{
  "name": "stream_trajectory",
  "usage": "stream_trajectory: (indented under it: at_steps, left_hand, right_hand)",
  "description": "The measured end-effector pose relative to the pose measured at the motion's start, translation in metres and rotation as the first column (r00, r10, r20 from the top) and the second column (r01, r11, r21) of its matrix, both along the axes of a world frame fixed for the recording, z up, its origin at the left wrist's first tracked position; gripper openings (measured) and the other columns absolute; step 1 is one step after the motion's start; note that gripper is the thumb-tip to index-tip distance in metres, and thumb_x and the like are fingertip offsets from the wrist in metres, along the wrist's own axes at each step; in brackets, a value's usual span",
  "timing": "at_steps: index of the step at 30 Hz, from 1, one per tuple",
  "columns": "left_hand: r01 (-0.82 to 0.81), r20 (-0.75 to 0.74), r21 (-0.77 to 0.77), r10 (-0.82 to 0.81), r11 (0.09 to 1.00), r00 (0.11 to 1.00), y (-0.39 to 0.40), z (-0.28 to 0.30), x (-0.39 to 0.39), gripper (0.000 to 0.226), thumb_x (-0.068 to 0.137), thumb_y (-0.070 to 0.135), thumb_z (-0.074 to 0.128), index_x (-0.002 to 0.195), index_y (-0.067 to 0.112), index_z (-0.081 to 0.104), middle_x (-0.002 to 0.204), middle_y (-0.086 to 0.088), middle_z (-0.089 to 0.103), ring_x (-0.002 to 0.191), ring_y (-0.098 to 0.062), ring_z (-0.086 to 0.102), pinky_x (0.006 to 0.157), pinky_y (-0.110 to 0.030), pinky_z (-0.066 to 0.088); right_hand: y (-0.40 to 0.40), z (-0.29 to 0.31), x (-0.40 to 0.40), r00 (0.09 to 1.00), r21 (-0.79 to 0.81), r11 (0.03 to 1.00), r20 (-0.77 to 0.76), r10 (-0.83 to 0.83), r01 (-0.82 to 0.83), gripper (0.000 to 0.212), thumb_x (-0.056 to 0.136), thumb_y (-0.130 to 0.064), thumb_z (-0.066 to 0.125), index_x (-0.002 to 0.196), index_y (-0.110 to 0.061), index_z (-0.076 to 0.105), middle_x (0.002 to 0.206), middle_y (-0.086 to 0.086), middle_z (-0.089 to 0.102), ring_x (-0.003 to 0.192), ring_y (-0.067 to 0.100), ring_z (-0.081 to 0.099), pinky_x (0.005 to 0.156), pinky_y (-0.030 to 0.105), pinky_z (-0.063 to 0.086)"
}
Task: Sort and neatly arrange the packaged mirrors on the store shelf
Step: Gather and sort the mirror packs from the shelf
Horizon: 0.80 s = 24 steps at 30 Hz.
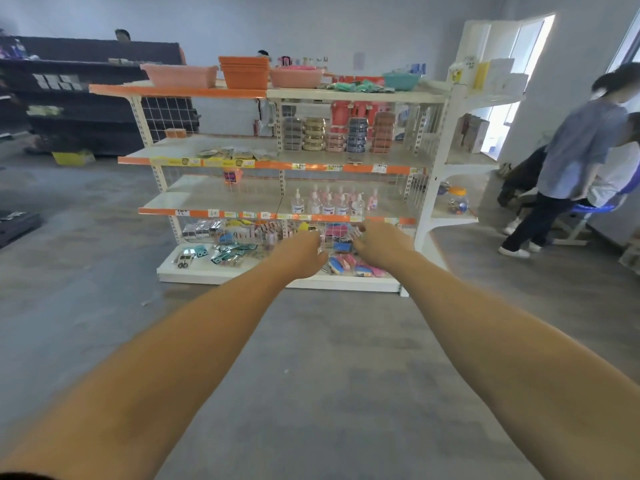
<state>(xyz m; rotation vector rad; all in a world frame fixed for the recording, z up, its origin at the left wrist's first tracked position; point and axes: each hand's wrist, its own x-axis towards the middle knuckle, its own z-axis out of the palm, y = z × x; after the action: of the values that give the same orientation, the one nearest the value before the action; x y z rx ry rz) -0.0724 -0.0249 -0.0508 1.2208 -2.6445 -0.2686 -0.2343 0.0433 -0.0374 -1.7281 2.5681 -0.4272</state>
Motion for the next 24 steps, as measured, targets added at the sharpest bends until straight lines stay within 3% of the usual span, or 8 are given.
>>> stream_trajectory:
  at_steps: [5, 9, 14, 20, 24]
  left_hand:
    - [0.009, 0.019, -0.020, -0.008, 1.000, 1.000, -0.049, -0.035, -0.022, 0.032, 0.094, 0.039, 0.045, 0.109, 0.012, 0.055, 0.108, -0.008, 0.058, 0.091, -0.027, 0.056, 0.082, -0.043, 0.051]
    - [0.030, 0.082, -0.095, -0.022, 0.995, 0.996, -0.100, -0.058, -0.036, 0.038, 0.095, 0.042, 0.041, 0.117, 0.014, 0.052, 0.115, -0.008, 0.056, 0.099, -0.028, 0.056, 0.081, -0.042, 0.051]
    - [0.024, 0.118, -0.227, 0.003, 0.974, 0.993, -0.165, -0.073, -0.054, 0.042, 0.097, 0.042, 0.035, 0.124, 0.012, 0.047, 0.123, -0.011, 0.052, 0.107, -0.033, 0.054, 0.077, -0.039, 0.047]
    - [0.080, 0.080, -0.270, -0.060, 0.959, 0.995, -0.229, -0.088, -0.072, 0.044, 0.095, 0.045, 0.036, 0.123, 0.014, 0.049, 0.118, -0.008, 0.056, 0.103, -0.031, 0.056, 0.080, -0.042, 0.049]
    - [0.099, 0.051, -0.276, -0.088, 0.956, 0.995, -0.248, -0.101, -0.089, 0.045, 0.095, 0.045, 0.038, 0.125, 0.013, 0.049, 0.124, -0.007, 0.054, 0.113, -0.030, 0.051, 0.084, -0.043, 0.047]
  right_hand:
    - [-0.038, -0.034, -0.018, 0.999, 0.029, 0.999, -0.005, -0.037, 0.037, 0.031, 0.087, -0.040, 0.049, 0.112, -0.024, 0.057, 0.103, 0.003, 0.065, 0.090, 0.030, 0.060, 0.078, 0.044, 0.055]
    - [-0.087, -0.062, -0.026, 0.996, 0.048, 0.996, 0.023, -0.081, 0.080, 0.035, 0.086, -0.043, 0.047, 0.116, -0.029, 0.057, 0.107, 0.001, 0.065, 0.095, 0.031, 0.059, 0.079, 0.044, 0.054]
    - [-0.157, -0.076, -0.036, 0.994, 0.046, 0.994, -0.044, -0.100, 0.102, 0.035, 0.093, -0.039, 0.048, 0.122, -0.019, 0.054, 0.121, 0.007, 0.058, 0.107, 0.034, 0.056, 0.083, 0.043, 0.051]
    - [-0.213, -0.088, -0.050, 0.990, -0.026, 0.996, -0.111, -0.083, 0.081, 0.034, 0.095, -0.033, 0.048, 0.122, -0.014, 0.053, 0.124, 0.009, 0.056, 0.115, 0.033, 0.051, 0.085, 0.045, 0.049]
    - [-0.231, -0.104, -0.062, 0.983, -0.044, 0.995, -0.159, -0.096, 0.090, 0.038, 0.093, -0.033, 0.053, 0.126, -0.015, 0.052, 0.126, 0.007, 0.056, 0.118, 0.031, 0.048, 0.083, 0.040, 0.045]
